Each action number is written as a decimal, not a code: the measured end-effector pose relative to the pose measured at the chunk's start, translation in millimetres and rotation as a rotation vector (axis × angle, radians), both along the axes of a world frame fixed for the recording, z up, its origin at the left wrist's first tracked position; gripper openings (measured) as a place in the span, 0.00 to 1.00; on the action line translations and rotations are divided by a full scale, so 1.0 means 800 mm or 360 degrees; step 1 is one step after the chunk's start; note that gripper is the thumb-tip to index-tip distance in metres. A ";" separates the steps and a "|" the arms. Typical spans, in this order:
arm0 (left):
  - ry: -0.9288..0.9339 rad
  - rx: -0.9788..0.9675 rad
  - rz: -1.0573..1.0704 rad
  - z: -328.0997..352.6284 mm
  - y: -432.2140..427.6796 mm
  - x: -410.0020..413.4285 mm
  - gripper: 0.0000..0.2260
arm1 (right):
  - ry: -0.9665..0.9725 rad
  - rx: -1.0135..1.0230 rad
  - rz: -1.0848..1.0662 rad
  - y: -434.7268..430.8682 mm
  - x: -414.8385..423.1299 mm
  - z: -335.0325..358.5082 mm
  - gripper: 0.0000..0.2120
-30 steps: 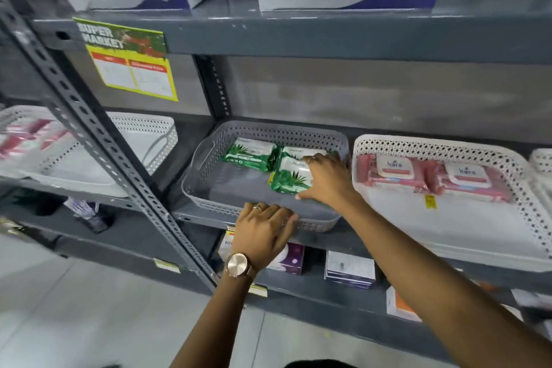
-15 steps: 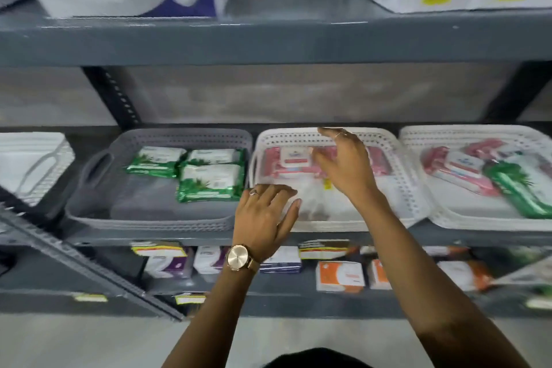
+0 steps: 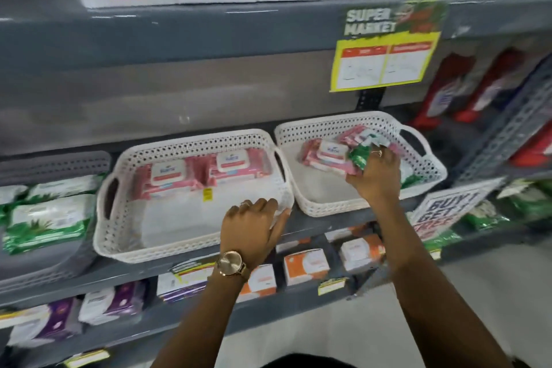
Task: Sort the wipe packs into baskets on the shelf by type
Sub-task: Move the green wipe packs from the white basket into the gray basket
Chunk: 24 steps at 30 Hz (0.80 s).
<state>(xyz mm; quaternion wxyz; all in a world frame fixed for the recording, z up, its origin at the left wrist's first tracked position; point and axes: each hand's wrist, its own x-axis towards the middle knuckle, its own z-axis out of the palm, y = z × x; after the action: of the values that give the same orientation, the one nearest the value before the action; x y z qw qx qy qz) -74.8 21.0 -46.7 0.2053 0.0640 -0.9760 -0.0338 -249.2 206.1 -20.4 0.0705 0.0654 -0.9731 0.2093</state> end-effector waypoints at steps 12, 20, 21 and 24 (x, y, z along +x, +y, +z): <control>0.0048 -0.0098 0.0080 -0.001 -0.026 0.029 0.21 | -0.0295 0.0141 -0.0059 0.001 -0.061 0.002 0.39; 0.0211 0.0112 0.0170 0.014 -0.084 0.094 0.20 | 0.0138 -0.0288 0.0128 -0.038 0.004 0.057 0.41; 0.0264 0.0103 0.0207 0.018 -0.099 0.109 0.18 | 0.0152 -0.0375 0.0233 -0.059 0.019 0.069 0.41; 0.0389 0.0065 0.0335 0.032 -0.151 0.161 0.15 | 0.0072 -0.0516 0.0629 -0.152 0.079 0.096 0.33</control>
<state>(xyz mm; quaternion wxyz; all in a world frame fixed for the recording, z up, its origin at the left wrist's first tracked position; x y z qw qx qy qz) 53.7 -100.1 -20.8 0.3235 0.1653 -0.9308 -0.0395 -186.2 84.8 56.3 0.0595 0.2469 -0.8933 0.3707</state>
